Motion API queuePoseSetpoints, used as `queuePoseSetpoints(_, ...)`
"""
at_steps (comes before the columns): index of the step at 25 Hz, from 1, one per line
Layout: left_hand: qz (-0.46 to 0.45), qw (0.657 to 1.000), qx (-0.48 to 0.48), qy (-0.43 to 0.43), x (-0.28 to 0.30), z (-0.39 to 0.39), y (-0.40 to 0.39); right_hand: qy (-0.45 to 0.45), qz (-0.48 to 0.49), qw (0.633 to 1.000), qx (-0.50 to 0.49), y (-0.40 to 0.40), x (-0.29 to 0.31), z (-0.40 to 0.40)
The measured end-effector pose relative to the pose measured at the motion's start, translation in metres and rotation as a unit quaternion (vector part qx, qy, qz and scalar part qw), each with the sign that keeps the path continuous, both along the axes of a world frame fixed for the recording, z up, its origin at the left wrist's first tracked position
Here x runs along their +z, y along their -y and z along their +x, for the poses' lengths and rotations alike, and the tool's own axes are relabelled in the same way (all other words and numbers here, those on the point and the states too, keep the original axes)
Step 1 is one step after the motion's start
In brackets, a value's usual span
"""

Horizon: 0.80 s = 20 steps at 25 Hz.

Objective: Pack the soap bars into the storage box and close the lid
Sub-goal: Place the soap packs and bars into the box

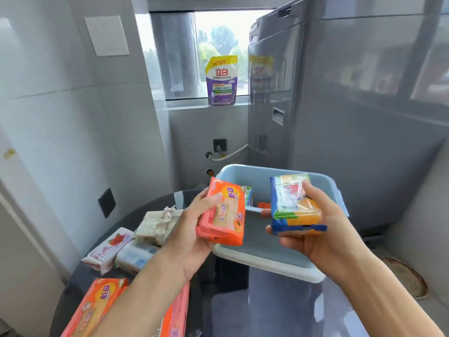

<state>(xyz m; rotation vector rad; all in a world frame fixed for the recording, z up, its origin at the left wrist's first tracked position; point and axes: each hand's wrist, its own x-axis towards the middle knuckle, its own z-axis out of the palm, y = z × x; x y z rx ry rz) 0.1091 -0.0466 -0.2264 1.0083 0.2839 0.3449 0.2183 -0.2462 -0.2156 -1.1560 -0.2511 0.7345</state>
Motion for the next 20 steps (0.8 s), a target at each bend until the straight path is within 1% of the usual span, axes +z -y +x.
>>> queuePoseSetpoints(2,0.069,0.997,0.000,-0.020,0.021,0.039,0.006,0.035,-0.016,0.998,-0.054,0.007,0.009,0.017)
queuePoseSetpoints(4,0.123,0.991,0.028,-0.042,0.036,0.085,0.011,0.065,-0.029,0.992,-0.100,0.013,0.019,0.035)
queuePoseSetpoints(5,0.155,0.985,0.041,-0.058,0.040,0.106,0.012,0.092,-0.054,0.987,-0.123,0.015,0.023,0.044)
queuePoseSetpoints(7,0.250,0.960,0.046,-0.114,0.033,0.142,0.011,0.159,-0.130,0.962,-0.177,0.012,0.026,0.064)
queuePoseSetpoints(9,0.340,0.923,0.003,-0.180,0.015,0.167,0.007,0.234,-0.211,0.924,-0.217,0.006,0.024,0.084)
queuePoseSetpoints(11,0.402,0.884,-0.053,-0.232,0.002,0.179,0.003,0.302,-0.296,0.881,-0.210,-0.001,0.018,0.101)
queuePoseSetpoints(13,0.465,0.843,-0.080,-0.258,0.000,0.183,0.003,0.370,-0.393,0.828,-0.156,-0.009,0.014,0.112)
queuePoseSetpoints(14,0.490,0.827,-0.085,-0.262,0.001,0.182,0.003,0.389,-0.424,0.808,-0.127,-0.014,0.012,0.115)
queuePoseSetpoints(15,0.502,0.819,-0.087,-0.264,0.002,0.181,0.003,0.394,-0.443,0.798,-0.106,-0.018,0.010,0.118)
queuePoseSetpoints(16,0.509,0.812,-0.090,-0.270,0.003,0.179,0.003,0.390,-0.449,0.798,-0.094,-0.021,0.009,0.120)
queuePoseSetpoints(17,0.524,0.799,-0.098,-0.279,0.004,0.176,0.003,0.381,-0.456,0.799,-0.091,-0.024,0.008,0.122)
queuePoseSetpoints(18,0.563,0.765,-0.115,-0.292,0.005,0.174,0.006,0.380,-0.472,0.790,-0.090,-0.025,0.008,0.124)
queuePoseSetpoints(19,0.624,0.708,-0.135,-0.303,0.006,0.172,0.011,0.398,-0.499,0.765,-0.082,-0.025,0.007,0.126)
queuePoseSetpoints(20,0.687,0.643,-0.147,-0.306,0.007,0.170,0.016,0.433,-0.531,0.725,-0.068,-0.025,0.006,0.127)
